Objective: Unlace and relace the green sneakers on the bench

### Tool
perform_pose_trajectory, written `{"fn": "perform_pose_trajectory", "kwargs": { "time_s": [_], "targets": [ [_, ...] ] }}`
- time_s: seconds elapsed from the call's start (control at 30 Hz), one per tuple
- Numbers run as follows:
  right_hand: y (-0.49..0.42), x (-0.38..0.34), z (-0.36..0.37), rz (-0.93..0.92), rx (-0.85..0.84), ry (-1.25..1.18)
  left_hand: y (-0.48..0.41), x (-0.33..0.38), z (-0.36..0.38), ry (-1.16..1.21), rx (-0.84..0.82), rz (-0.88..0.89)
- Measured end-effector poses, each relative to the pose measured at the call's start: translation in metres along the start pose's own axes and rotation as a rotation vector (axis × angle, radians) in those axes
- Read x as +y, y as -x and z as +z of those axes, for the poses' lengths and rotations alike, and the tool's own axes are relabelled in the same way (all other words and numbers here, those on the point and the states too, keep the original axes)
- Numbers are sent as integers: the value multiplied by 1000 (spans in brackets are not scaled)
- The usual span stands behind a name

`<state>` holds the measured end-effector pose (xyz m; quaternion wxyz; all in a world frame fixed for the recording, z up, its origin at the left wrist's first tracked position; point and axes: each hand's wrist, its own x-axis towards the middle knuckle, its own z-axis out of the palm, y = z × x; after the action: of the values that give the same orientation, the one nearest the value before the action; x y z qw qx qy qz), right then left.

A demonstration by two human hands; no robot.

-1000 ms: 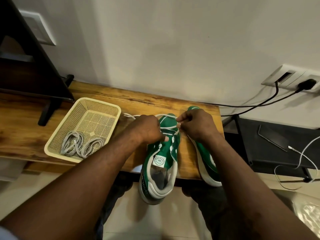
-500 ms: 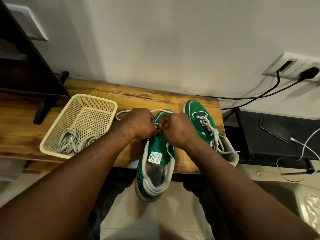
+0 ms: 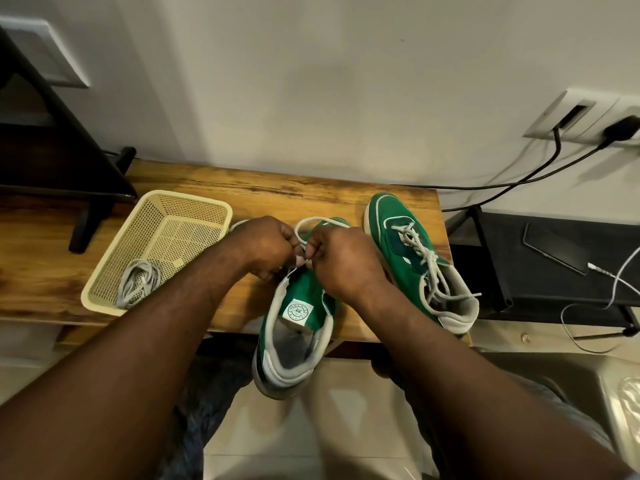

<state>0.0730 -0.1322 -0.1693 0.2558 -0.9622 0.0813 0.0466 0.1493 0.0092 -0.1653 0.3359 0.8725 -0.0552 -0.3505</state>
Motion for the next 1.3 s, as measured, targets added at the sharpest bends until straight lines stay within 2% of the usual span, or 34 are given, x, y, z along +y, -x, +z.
{"fn": "perform_pose_trajectory", "kwargs": {
  "time_s": [0.13,0.4,0.53,0.6,0.73,0.83,0.97,1.03,1.13,1.3],
  "targets": [
    [6,3,8,-33,14,116,-2,-2,2,-106,55,55],
    [6,18,1,-20,-42,1,1,6,5,-311,113,138],
    [10,16,1,-54,8,47,8,10,7,-362,89,154],
    [13,12,3,-50,37,111,10,10,9,-470,70,169],
    [16,8,0,-94,71,199,6,7,22,-607,187,194],
    [17,9,1,-84,69,179,1,3,21,-474,202,145],
    [12,12,1,-53,11,145,-7,-11,9,9,48,19],
    [8,16,-1,-61,-16,159,-11,-18,9,149,-13,-25],
    [3,25,0,-58,13,179,-16,-19,15,261,-53,-55],
    [-2,33,11,7,60,65,-13,-10,17,343,-88,-34]
  ]
}}
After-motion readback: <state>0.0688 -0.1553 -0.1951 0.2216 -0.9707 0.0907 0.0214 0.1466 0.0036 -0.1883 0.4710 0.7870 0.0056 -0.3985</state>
